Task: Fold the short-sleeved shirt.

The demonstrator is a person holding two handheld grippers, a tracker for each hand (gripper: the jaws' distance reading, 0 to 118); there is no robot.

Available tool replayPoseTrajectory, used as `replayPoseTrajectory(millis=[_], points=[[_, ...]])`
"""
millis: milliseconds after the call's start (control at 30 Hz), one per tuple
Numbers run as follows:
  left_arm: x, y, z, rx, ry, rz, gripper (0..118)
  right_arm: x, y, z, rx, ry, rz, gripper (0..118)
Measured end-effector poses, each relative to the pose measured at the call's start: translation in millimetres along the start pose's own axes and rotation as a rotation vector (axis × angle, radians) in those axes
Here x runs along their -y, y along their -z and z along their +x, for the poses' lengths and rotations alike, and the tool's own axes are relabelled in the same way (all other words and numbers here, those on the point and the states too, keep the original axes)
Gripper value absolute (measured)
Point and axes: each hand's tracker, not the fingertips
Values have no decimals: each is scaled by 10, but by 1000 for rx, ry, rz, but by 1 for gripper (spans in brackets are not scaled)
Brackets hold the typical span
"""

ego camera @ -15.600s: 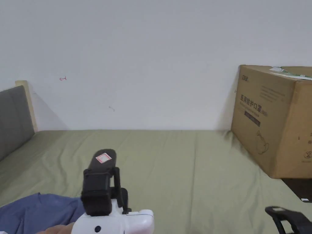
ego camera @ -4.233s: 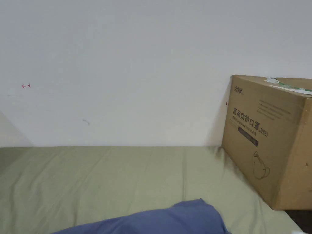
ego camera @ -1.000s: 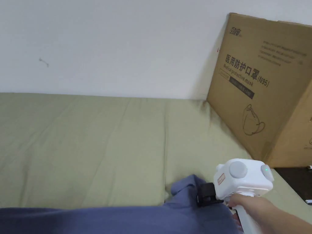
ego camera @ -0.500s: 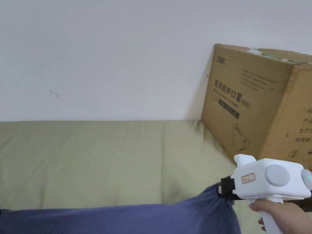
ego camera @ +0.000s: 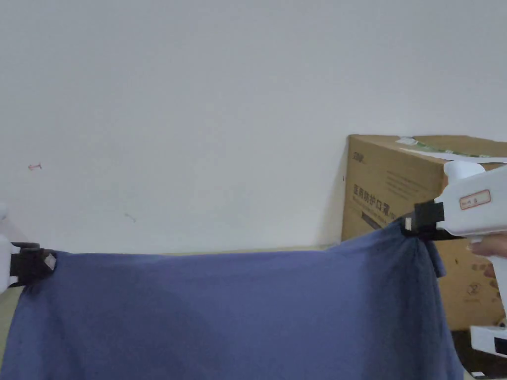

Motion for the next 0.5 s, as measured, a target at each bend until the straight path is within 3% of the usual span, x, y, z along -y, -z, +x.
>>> replayPoseTrajectory(millis=[133,300,500], points=[[-378,99,30,-31,29,47,5,-490,115,-145,38,-34,51,2],[-807,452,-50,-56,-2,102,5,-985,499,-268,88,-11,119,2],[-1181,1122,-158,-110,25,134,5,-1487,1061,-479,151,-77,197,2]])
